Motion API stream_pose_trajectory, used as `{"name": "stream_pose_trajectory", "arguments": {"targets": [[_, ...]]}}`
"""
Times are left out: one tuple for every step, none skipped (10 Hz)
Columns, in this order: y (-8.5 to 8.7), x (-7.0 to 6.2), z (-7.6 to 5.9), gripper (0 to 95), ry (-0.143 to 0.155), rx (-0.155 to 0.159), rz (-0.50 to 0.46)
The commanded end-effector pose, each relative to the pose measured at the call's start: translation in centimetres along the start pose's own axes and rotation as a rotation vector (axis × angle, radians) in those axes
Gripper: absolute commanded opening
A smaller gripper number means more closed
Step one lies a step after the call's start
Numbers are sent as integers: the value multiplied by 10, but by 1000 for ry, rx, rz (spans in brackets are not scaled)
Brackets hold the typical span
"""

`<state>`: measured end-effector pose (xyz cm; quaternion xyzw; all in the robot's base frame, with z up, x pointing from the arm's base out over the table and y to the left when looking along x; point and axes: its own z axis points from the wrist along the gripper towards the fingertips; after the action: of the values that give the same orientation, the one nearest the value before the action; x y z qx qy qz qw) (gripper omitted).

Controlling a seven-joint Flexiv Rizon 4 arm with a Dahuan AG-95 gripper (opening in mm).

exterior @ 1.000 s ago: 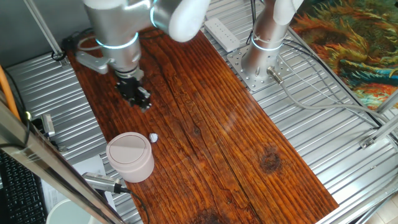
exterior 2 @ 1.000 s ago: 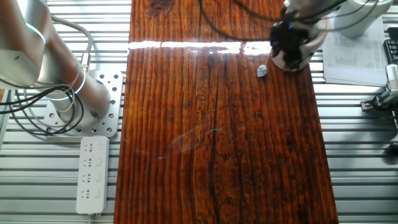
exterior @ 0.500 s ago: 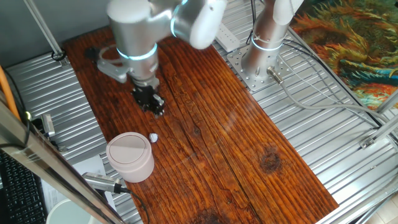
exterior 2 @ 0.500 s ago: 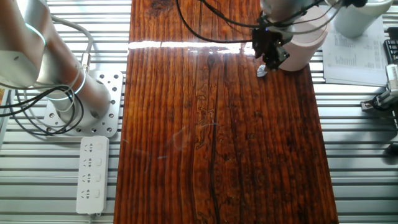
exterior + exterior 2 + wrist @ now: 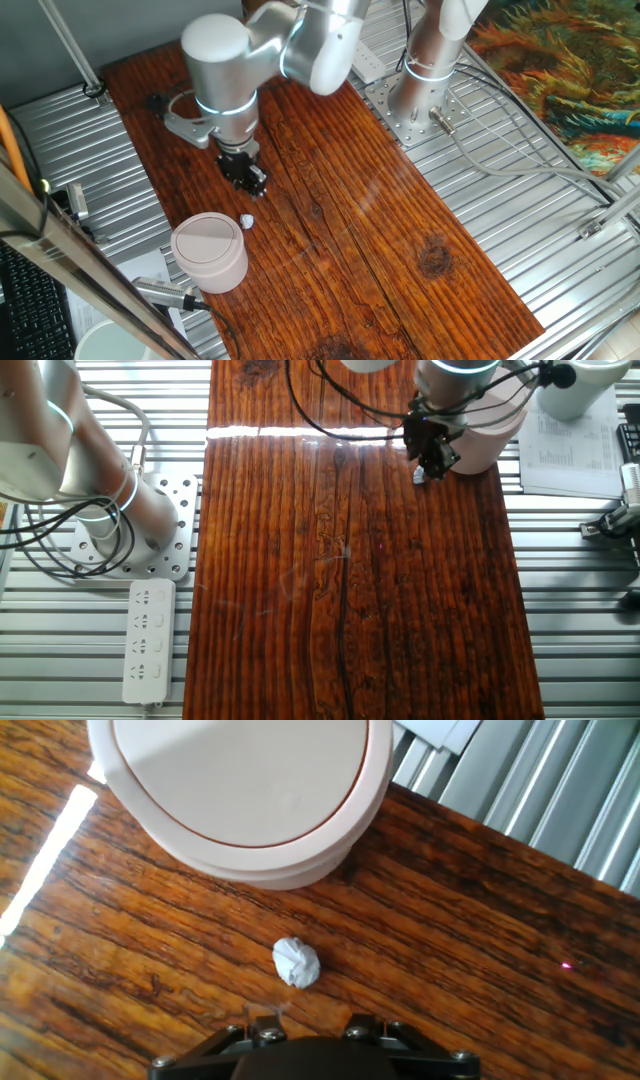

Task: Put the garbage in the trash can

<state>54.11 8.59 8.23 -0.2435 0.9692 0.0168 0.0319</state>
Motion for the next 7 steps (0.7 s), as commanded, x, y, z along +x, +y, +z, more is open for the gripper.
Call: {"name": "stream_pose_trajectory", "arguments": {"targets": [[1, -1, 3, 380, -3, -1, 3], [8, -4, 10, 380, -1, 3, 18], [9, -4, 14, 380, -1, 4, 18], [9, -4, 21, 380, -5, 3, 20], [9, -4, 25, 380, -10, 6, 23], [8, -5, 28, 380, -25, 12, 23], [8, -8, 31, 380, -41, 13, 23]]}}
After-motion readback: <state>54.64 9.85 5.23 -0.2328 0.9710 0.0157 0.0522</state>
